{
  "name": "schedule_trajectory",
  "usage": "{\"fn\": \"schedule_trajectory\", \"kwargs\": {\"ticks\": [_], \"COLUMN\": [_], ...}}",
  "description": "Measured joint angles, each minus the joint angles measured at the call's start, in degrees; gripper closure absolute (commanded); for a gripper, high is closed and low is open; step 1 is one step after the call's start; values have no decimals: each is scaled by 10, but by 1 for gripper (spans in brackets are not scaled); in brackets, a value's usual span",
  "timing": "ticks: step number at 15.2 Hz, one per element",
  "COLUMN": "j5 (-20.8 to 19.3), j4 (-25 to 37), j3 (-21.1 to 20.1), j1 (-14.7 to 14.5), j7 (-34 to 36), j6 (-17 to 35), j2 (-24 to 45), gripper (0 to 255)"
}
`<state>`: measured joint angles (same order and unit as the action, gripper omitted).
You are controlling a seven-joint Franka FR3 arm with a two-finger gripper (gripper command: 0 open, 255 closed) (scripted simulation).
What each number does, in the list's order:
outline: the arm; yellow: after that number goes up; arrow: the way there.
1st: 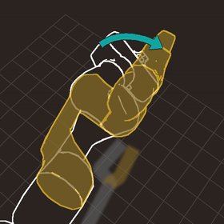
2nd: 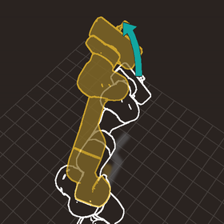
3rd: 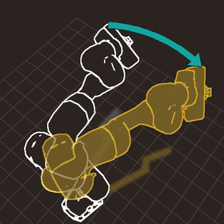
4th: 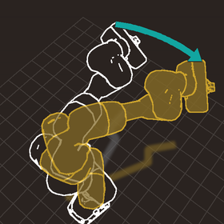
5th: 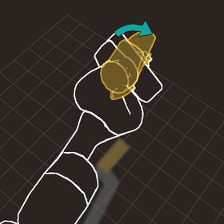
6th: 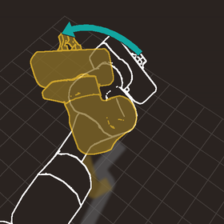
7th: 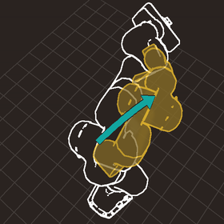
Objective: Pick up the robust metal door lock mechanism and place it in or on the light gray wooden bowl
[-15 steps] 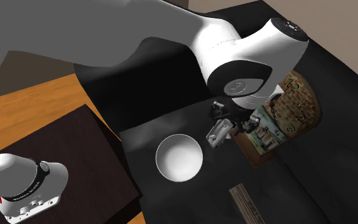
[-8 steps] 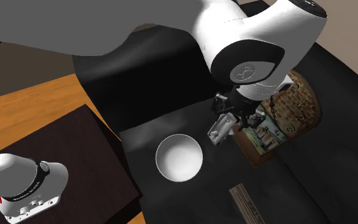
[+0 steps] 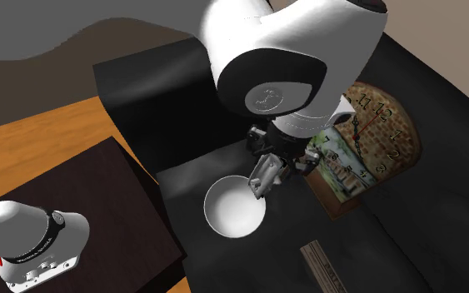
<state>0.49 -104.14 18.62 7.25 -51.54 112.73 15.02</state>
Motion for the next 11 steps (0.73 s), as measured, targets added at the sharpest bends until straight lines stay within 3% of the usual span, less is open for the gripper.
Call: {"fn": "schedule_trajectory", "kwargs": {"ticks": [6, 11], "j5": [-49, -55], "j4": [-152, -192], "j3": [8, 8], "j1": [-11, -11], "j7": [22, 26], "j6": [15, 43], "j2": [-143, -156], "gripper": [255, 255]}}
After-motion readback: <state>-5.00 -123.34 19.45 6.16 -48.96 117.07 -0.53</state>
